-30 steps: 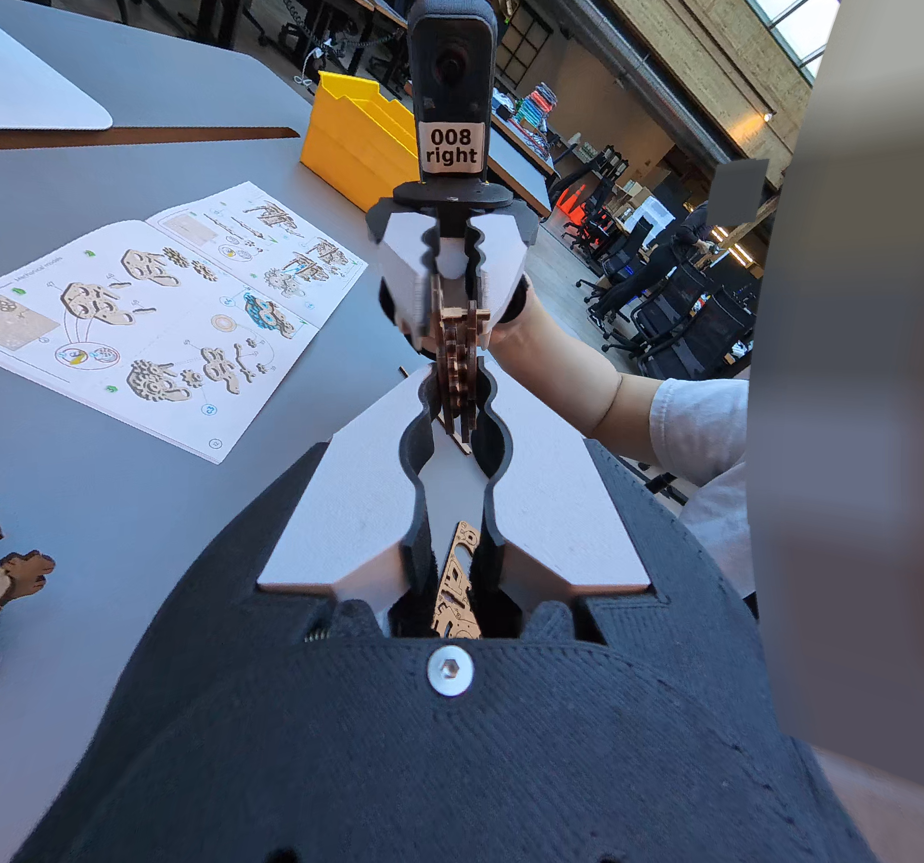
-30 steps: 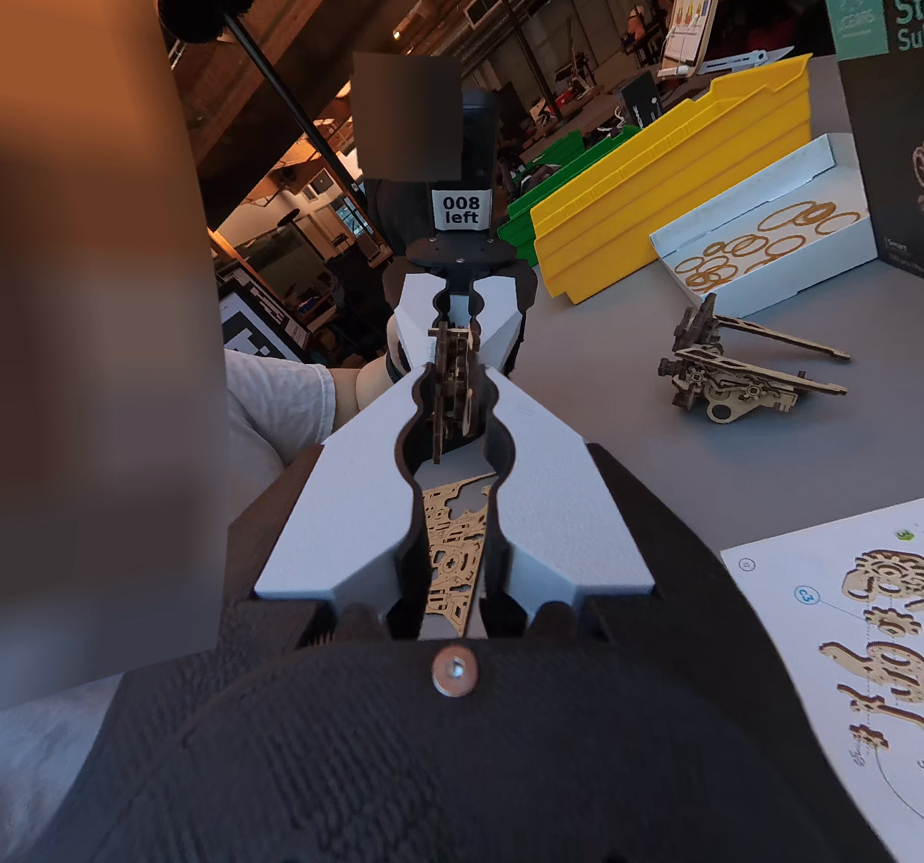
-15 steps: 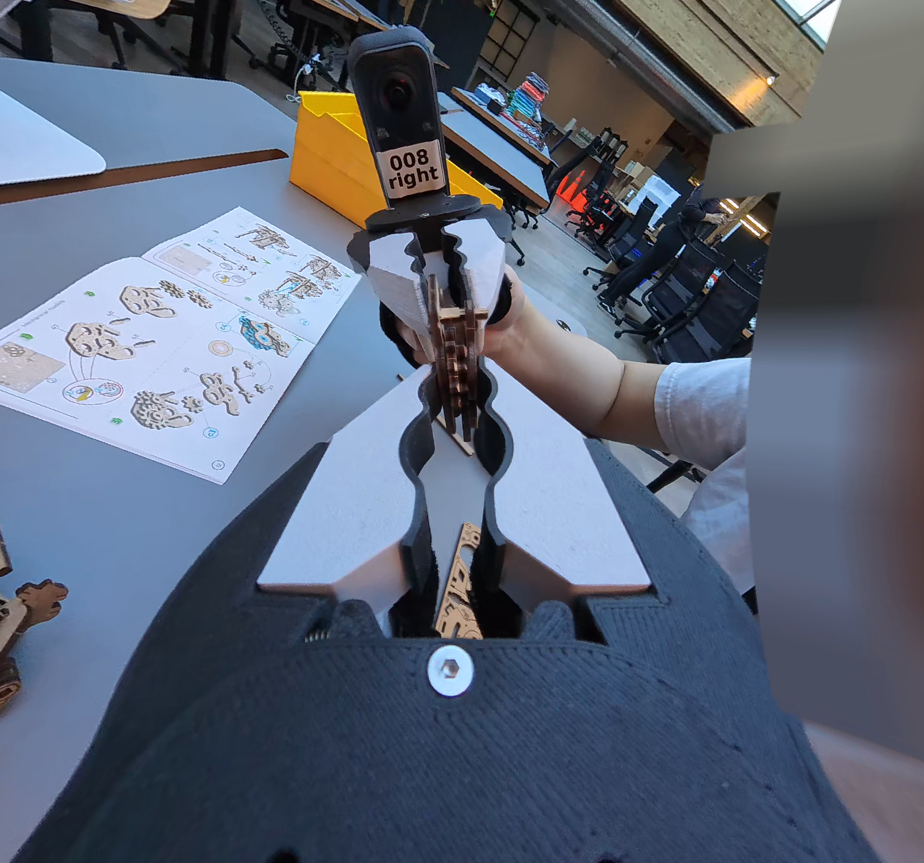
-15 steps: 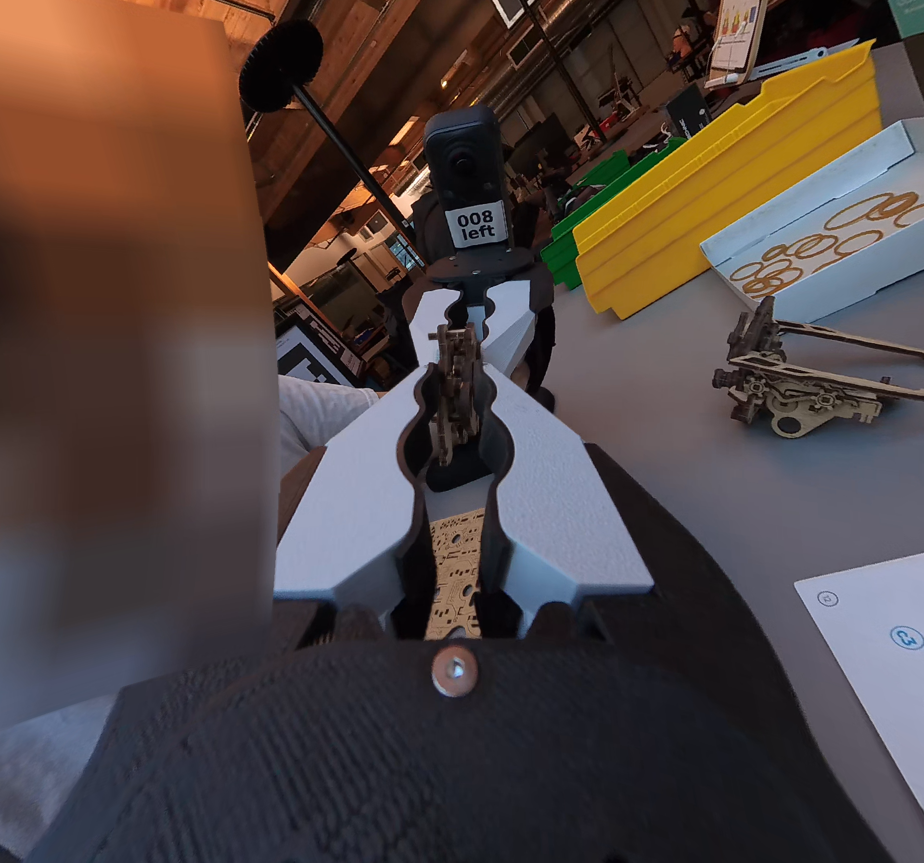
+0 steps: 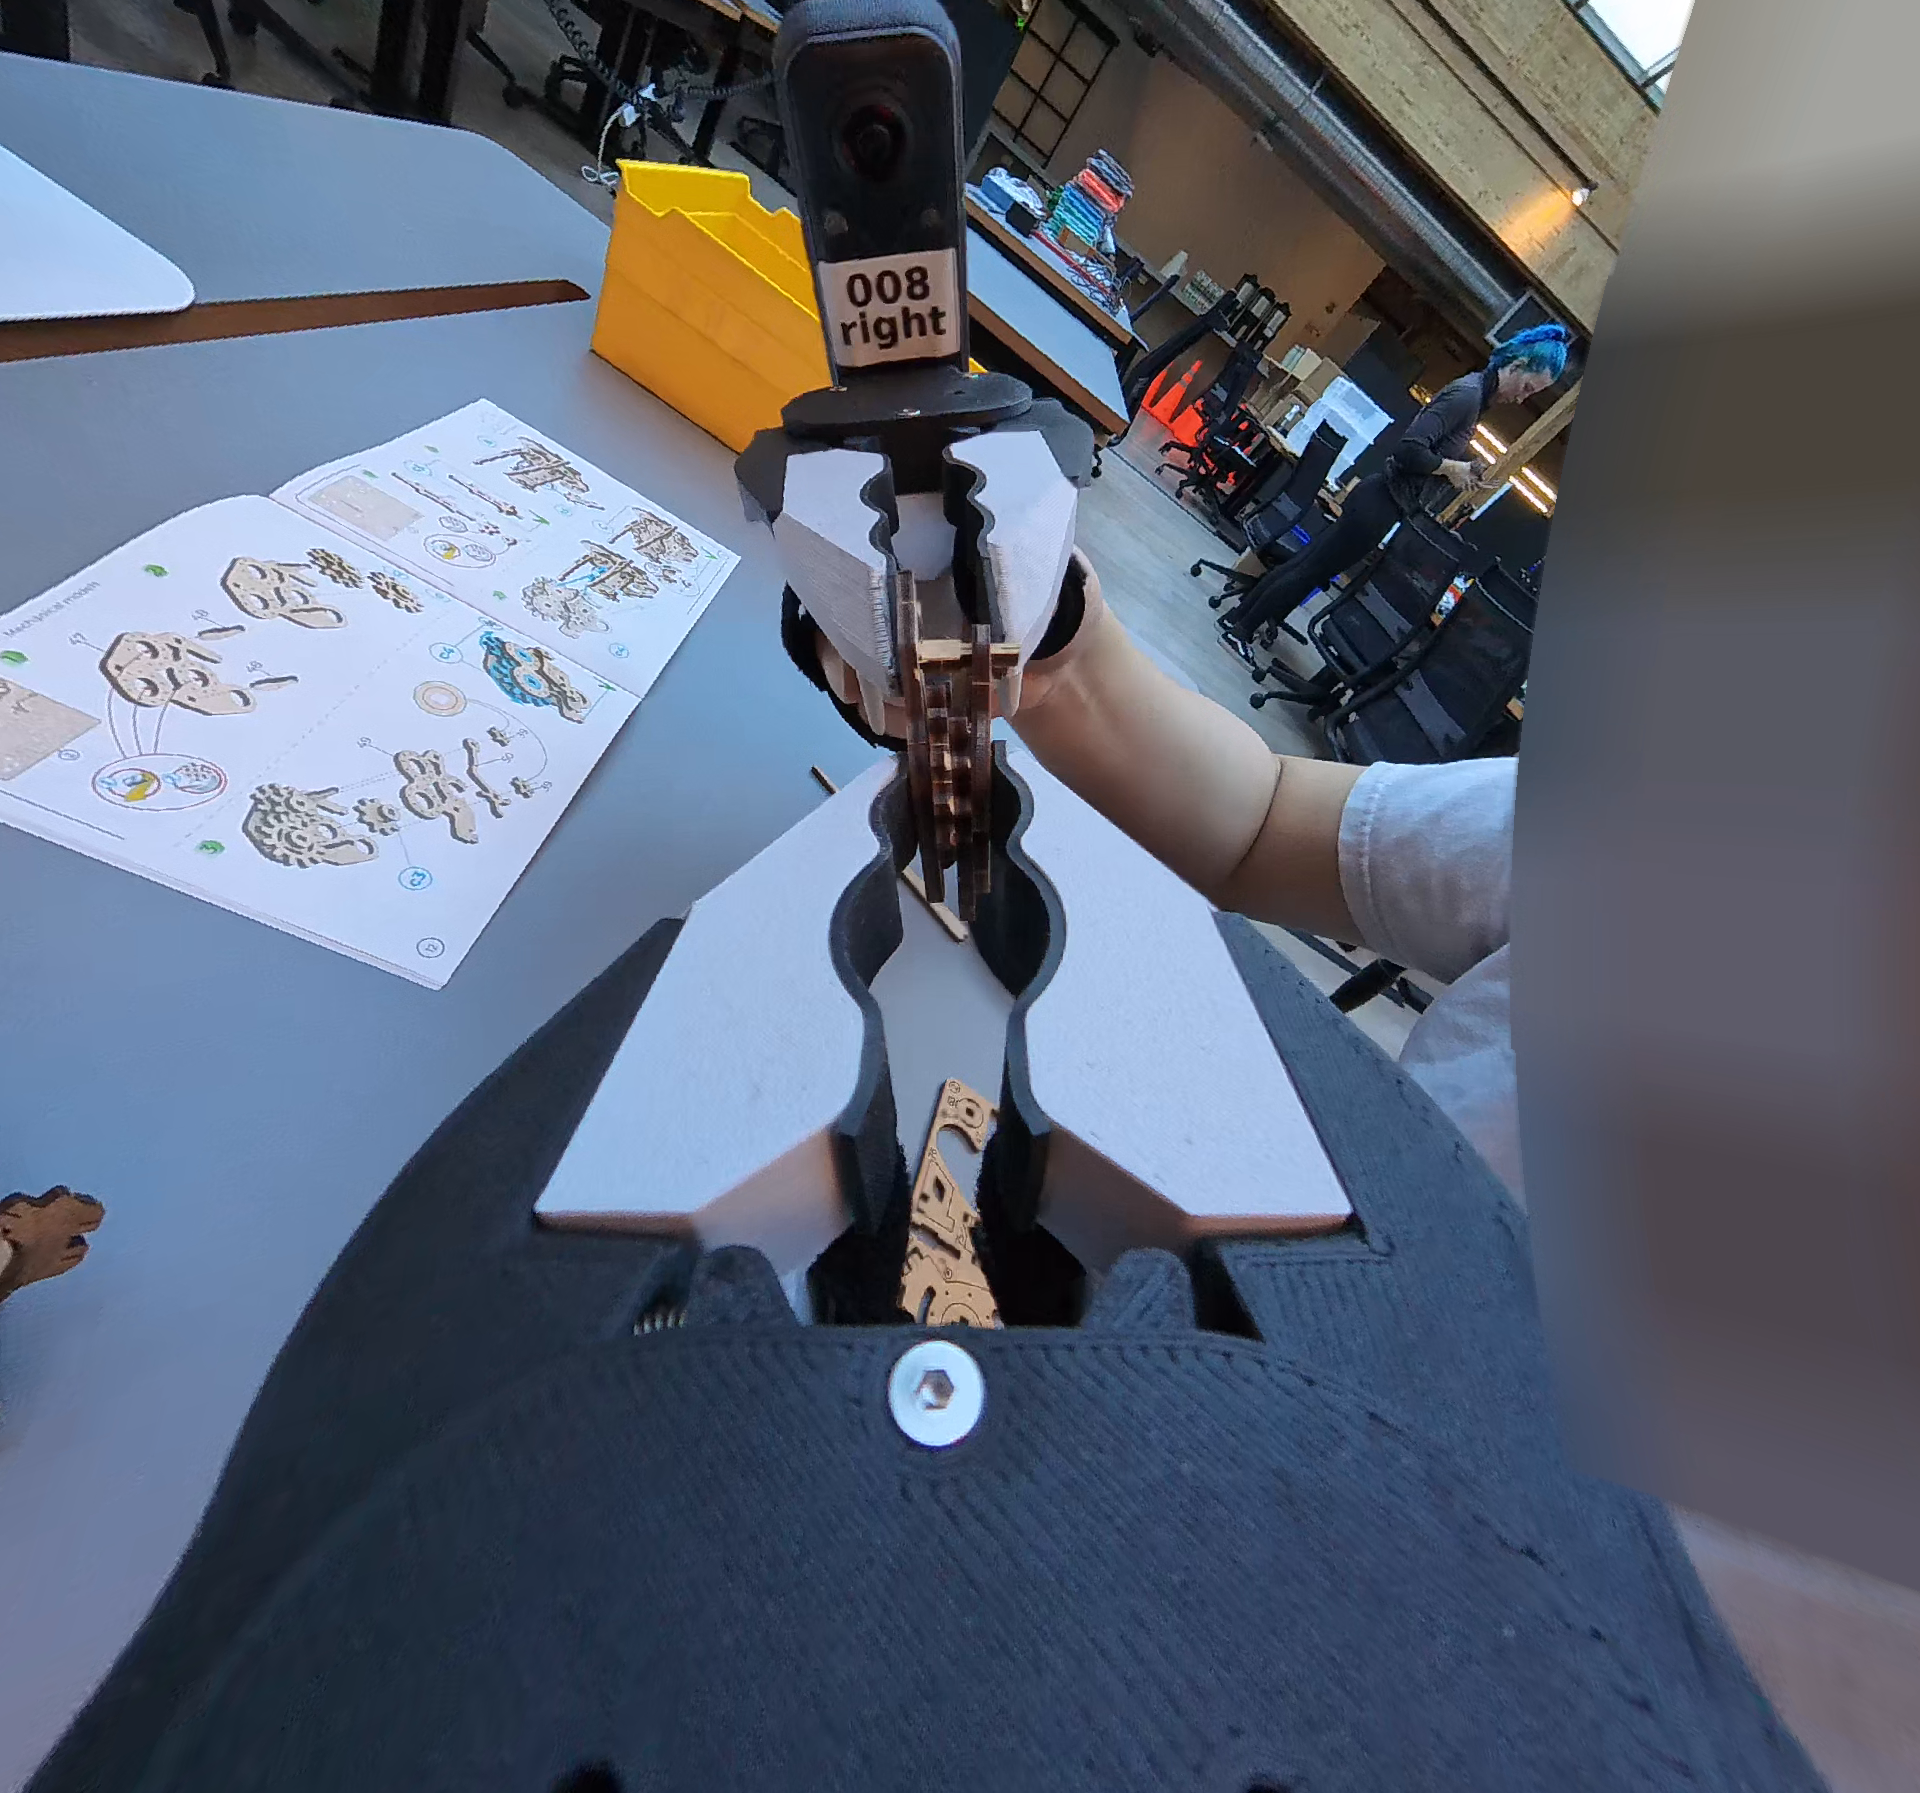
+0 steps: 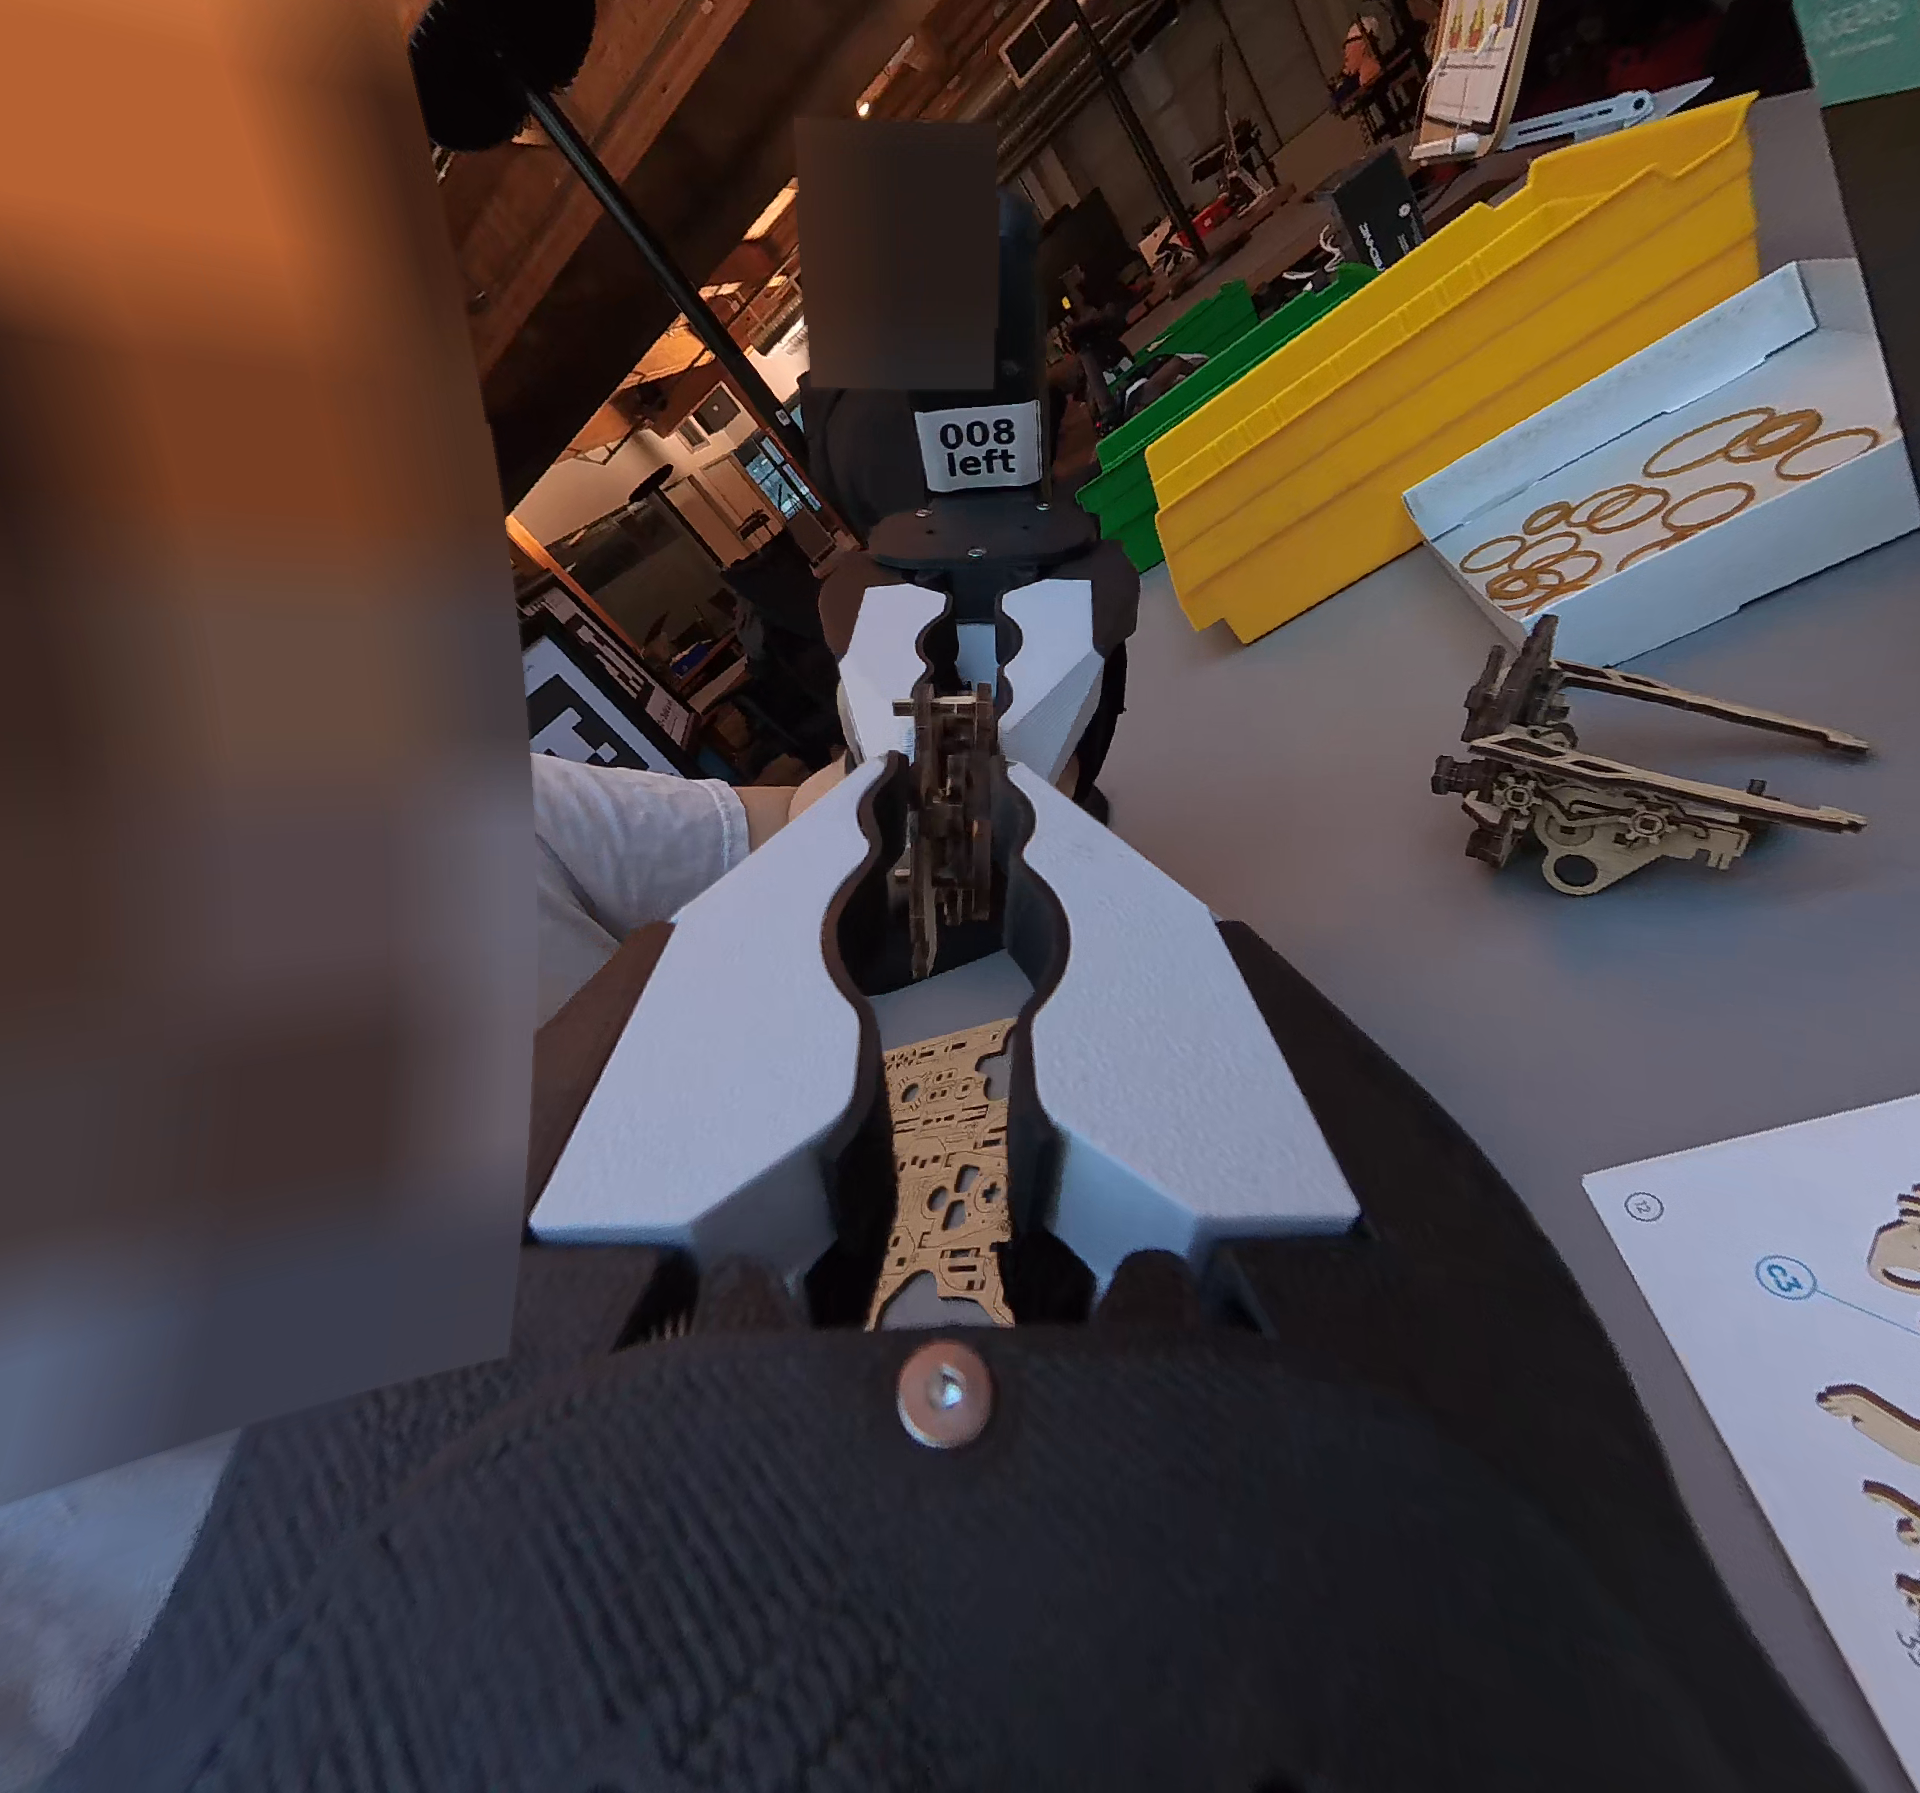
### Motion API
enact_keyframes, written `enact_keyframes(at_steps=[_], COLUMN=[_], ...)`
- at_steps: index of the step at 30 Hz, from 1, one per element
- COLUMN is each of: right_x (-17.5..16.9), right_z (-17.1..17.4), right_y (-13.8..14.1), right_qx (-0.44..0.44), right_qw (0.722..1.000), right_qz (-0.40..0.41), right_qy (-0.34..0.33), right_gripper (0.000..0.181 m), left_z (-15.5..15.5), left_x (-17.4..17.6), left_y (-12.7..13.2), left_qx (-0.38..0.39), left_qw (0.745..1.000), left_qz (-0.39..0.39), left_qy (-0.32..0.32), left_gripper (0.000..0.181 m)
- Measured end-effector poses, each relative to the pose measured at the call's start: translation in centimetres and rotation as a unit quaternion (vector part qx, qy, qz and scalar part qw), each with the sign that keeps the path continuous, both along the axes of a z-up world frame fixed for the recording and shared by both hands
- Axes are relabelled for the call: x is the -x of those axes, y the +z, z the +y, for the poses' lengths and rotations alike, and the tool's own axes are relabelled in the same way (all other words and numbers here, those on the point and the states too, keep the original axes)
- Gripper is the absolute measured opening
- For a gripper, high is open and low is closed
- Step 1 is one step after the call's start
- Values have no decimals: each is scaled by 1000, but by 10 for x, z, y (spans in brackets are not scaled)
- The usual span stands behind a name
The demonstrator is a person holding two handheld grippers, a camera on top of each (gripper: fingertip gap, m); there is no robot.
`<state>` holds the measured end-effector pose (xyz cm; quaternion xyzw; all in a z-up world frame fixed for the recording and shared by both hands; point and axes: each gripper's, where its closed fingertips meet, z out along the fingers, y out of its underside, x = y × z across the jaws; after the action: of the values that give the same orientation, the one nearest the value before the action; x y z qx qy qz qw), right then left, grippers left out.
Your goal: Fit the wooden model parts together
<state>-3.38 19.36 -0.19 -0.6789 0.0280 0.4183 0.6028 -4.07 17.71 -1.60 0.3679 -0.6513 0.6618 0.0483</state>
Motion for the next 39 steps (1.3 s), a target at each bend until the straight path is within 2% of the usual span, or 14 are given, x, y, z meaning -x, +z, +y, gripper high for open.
enact_keyframes(at_steps=[5,17,24,33,39], right_x=[1,-3,-9,-16,-13], right_z=[-2,1,2,1,2], right_y=[-3,-4,1,7,18], right_qx=[5,-9,-22,-32,-53], right_qw=[1000,1000,998,998,996], right_qz=[-17,17,56,32,9], right_qy=[1,-5,-15,-49,-66], right_gripper=[12,11,11,11,13], left_z=[0,3,4,1,2], left_x=[-1,-3,-6,-6,-4], left_y=[-3,-3,4,-5,2], left_qx=[0,10,62,25,11], left_qw=[1000,1000,998,999,1000], left_qz=[9,20,30,19,-2], left_qy=[-1,2,-4,-4,6], left_gripper=[11,12,16,15,11])
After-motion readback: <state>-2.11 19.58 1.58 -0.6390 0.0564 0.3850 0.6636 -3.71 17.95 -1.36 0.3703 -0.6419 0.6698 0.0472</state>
